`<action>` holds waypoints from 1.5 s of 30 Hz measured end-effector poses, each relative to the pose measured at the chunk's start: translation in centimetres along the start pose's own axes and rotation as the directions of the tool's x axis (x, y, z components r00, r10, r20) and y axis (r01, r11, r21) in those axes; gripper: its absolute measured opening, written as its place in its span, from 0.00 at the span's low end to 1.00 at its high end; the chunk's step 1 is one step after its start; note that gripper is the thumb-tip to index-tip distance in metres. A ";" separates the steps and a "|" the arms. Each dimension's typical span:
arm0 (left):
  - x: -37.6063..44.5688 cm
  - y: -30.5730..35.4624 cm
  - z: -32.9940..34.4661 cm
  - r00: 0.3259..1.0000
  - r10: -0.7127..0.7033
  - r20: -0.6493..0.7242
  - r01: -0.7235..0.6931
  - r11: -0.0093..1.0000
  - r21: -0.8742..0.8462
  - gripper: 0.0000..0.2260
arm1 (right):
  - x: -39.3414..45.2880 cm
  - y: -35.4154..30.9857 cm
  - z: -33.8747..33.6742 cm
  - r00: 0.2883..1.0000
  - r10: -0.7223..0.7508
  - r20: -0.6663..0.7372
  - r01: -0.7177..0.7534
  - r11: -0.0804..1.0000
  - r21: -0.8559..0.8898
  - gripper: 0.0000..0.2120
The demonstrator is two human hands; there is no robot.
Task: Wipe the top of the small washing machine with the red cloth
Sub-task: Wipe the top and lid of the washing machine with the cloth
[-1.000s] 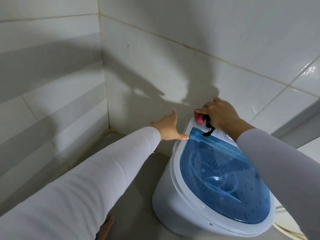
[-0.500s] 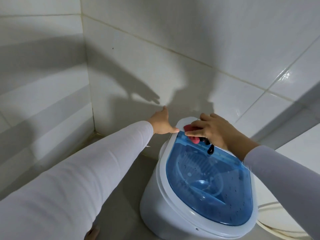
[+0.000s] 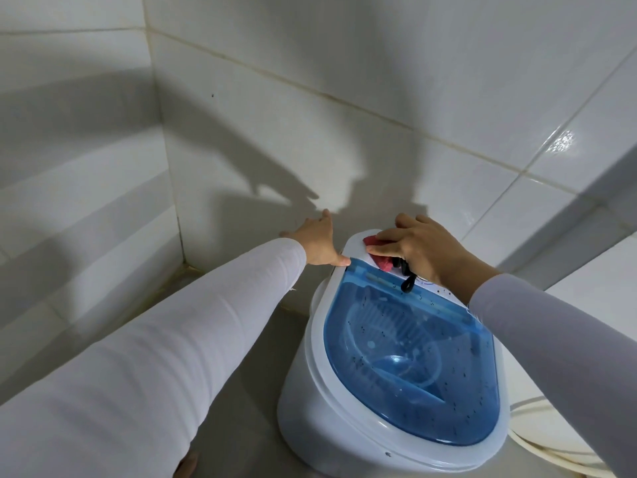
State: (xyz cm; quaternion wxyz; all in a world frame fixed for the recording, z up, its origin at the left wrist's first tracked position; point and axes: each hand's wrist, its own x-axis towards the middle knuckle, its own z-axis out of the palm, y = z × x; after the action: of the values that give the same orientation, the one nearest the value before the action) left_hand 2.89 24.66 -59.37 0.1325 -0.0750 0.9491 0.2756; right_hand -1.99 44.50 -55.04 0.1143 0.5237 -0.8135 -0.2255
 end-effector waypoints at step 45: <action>0.2 4.8 0.7 0.998 0.065 0.018 -0.063 0.991 -0.115 0.43 | -2.3 3.3 -4.0 0.815 0.499 0.295 -0.567 0.792 0.226 0.22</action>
State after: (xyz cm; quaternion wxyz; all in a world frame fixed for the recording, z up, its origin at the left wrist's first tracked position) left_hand 1.82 29.04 -57.57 0.1292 -0.0489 0.9323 0.3344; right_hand -2.00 46.73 -49.87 0.0008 0.2542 -0.9606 -0.1125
